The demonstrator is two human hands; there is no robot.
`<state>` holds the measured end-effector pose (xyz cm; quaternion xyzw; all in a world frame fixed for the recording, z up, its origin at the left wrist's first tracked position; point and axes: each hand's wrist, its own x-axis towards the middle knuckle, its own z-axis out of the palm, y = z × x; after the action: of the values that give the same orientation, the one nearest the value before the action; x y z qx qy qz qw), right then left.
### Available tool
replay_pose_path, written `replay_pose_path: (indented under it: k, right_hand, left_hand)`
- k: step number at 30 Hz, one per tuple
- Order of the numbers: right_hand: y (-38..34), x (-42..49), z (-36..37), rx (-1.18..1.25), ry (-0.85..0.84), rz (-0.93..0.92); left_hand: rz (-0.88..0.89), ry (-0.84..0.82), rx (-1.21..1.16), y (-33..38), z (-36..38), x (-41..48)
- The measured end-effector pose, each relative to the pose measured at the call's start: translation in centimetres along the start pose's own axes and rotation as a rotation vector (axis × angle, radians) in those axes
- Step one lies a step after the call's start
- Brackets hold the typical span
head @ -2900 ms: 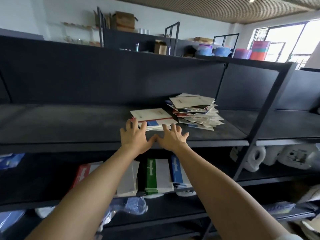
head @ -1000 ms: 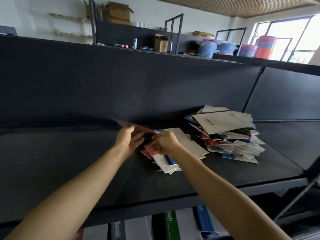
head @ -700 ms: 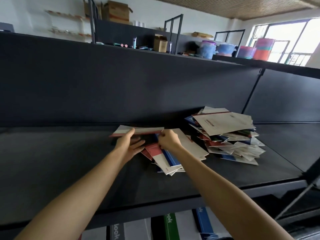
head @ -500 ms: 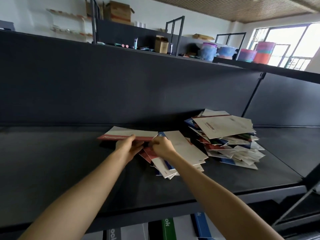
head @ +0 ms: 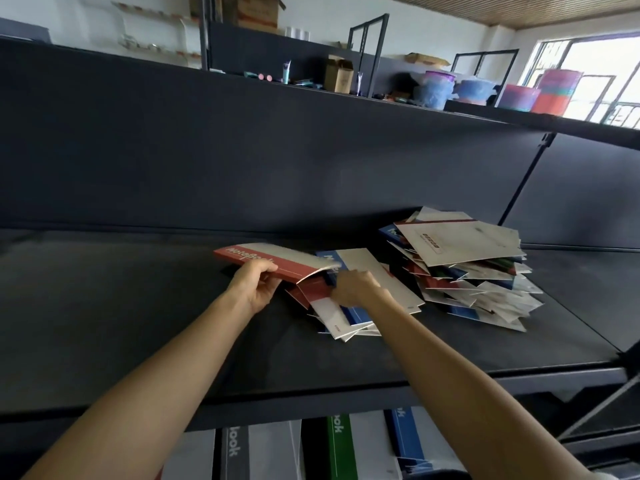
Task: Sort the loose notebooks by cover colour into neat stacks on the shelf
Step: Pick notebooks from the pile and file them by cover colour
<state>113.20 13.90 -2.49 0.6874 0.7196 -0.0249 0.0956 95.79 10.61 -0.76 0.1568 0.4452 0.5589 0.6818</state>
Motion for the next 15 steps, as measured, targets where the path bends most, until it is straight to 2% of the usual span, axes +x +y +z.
replay_pose_path:
  k: [6,10,13,15]
  right_hand:
    - [-1.5,0.0,1.5,-0.200,0.077,-0.069]
    - [-0.9,-1.0,-0.4,-0.122,0.194,-0.063]
    - [-1.0,-2.3,-3.8,0.048,0.207,0.032]
    - [-2.7,-3.3,-5.8,0.149,0.247,0.030]
  left_hand:
    - [0.005,-0.047,-0.033,0.3,-1.8,-1.6]
    - [0.046,0.006,-0.031,1.3,-3.5,-2.3]
    - [0.060,0.024,0.001,1.8,-3.7,-2.7]
    - [0.055,0.032,0.062,1.5,-3.5,-3.0]
